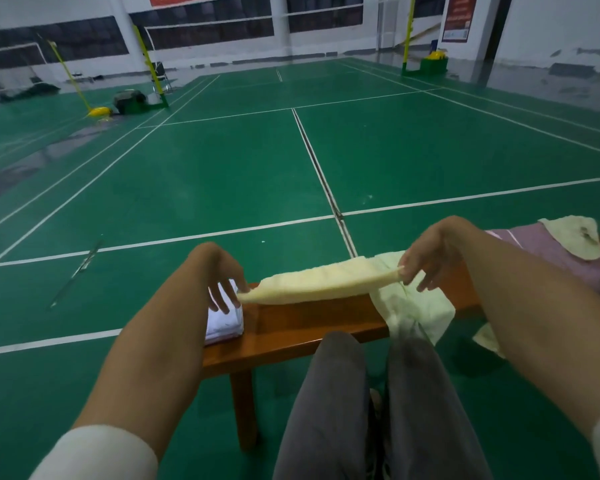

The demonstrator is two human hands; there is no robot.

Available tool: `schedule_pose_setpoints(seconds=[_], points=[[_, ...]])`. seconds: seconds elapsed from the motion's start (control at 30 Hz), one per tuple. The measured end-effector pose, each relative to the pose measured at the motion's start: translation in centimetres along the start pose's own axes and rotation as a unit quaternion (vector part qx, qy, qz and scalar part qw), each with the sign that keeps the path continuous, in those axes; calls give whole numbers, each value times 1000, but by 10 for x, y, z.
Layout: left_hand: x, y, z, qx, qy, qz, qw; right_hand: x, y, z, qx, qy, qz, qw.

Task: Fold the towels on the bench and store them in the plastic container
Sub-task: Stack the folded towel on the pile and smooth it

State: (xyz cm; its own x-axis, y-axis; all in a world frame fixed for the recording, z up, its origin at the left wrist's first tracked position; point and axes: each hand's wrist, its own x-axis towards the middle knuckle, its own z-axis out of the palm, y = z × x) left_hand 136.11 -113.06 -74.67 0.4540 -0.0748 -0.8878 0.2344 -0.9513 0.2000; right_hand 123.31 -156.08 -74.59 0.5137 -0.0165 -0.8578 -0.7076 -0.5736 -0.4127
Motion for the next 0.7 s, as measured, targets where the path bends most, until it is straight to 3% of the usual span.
schedule_pose_setpoints(seconds=[0.13, 0.23, 0.33, 0.53, 0.7], points=[[5, -3, 16, 45, -60, -33, 997, 0, 2, 20, -84, -39, 71, 993], [10, -2, 23, 53, -55, -27, 997, 3, 1, 30, -130, -52, 97, 985], [17, -1, 29, 49, 1, 6, 999, 15, 5, 36, -90, 12, 57, 994], [49, 2, 27, 27, 205, 99, 973, 41, 3, 38, -7, 160, -58, 985], [66, 11, 25, 7, 269, 122, 955, 59, -2, 27, -4, 242, -81, 967]])
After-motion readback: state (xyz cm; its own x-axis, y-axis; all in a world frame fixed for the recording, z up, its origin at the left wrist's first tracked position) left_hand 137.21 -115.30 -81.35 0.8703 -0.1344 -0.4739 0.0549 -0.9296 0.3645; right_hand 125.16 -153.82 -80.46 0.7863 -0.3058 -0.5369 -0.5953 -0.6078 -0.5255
